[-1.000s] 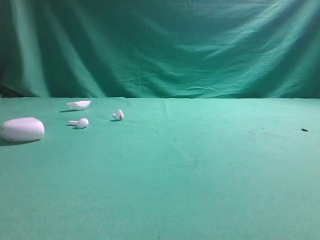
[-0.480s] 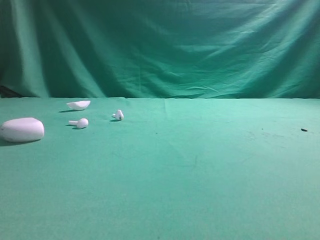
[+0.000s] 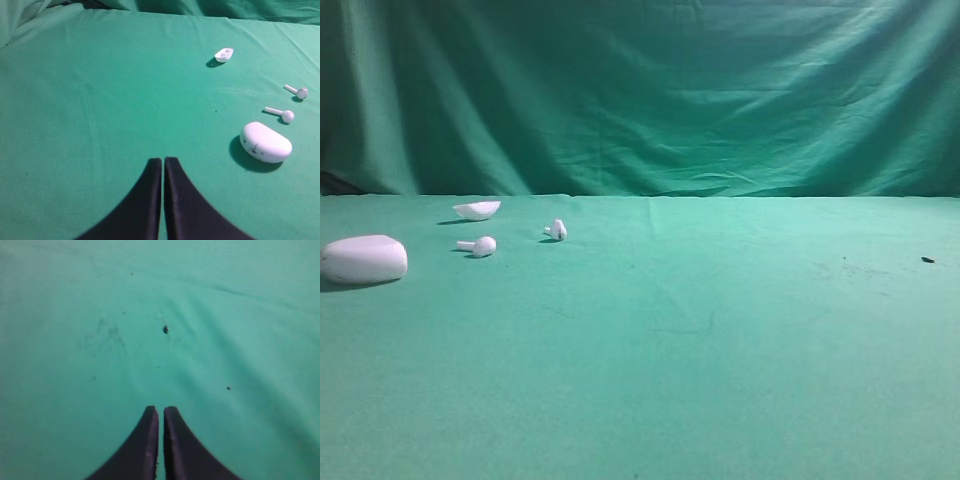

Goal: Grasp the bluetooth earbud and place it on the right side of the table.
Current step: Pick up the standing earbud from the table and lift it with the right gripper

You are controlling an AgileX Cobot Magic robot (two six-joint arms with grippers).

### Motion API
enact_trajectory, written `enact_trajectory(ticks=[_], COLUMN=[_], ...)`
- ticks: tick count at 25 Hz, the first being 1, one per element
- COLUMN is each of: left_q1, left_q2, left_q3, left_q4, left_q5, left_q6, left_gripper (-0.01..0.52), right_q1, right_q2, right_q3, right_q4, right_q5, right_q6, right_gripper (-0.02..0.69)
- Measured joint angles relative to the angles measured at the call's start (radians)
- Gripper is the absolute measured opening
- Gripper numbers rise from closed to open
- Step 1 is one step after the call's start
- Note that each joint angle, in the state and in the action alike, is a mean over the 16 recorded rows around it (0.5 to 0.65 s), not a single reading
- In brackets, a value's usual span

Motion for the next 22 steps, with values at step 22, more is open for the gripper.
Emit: enact_trajectory(ticks=[22], left_q1=[0.0], left_q2=[0.0], left_q3=[0.0], left_q4=[0.0], left_q5=[0.0], left_q6=[0.0], left_gripper=[0.0], right_q1=[0.46], right_q2=[1.053], right_q3=[-0.937], right_q4=[-0.071], right_q5=[0.217], right_q6=[-0.035], right_gripper=[0.214])
